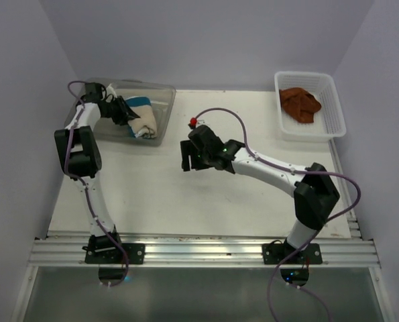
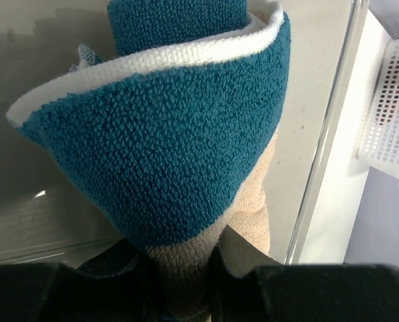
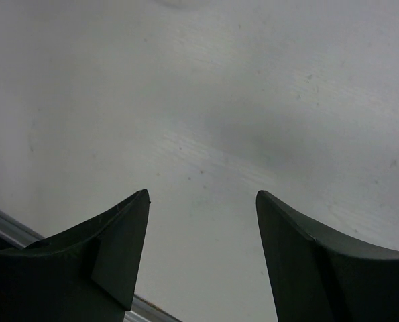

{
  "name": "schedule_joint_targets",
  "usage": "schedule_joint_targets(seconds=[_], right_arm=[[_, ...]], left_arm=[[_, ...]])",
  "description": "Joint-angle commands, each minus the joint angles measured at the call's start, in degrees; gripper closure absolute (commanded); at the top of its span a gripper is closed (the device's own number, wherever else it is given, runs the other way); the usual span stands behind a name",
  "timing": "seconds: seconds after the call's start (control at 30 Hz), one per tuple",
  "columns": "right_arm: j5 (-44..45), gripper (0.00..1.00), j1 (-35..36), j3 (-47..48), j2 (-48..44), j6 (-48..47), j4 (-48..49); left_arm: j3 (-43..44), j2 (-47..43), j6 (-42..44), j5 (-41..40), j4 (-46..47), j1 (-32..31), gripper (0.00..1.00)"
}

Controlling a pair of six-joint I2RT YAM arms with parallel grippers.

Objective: Roll the towels
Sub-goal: Place the rolled towel into the container

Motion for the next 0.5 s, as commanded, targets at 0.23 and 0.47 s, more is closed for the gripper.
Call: schedule_joint_targets(seconds=[0.23, 0.47], right_arm=[[1.20, 0.31, -0.43, 26.82, 17.47, 1.59, -1.24], [4.29, 0.36, -2.63, 42.38, 30.22, 6.78, -5.19]], left_arm=[[-0.45, -3.89, 4.28, -4.06, -2.58, 3.23, 1.00], [-5.03, -7.41, 4.28, -4.41, -1.08, 3.41, 1.00]])
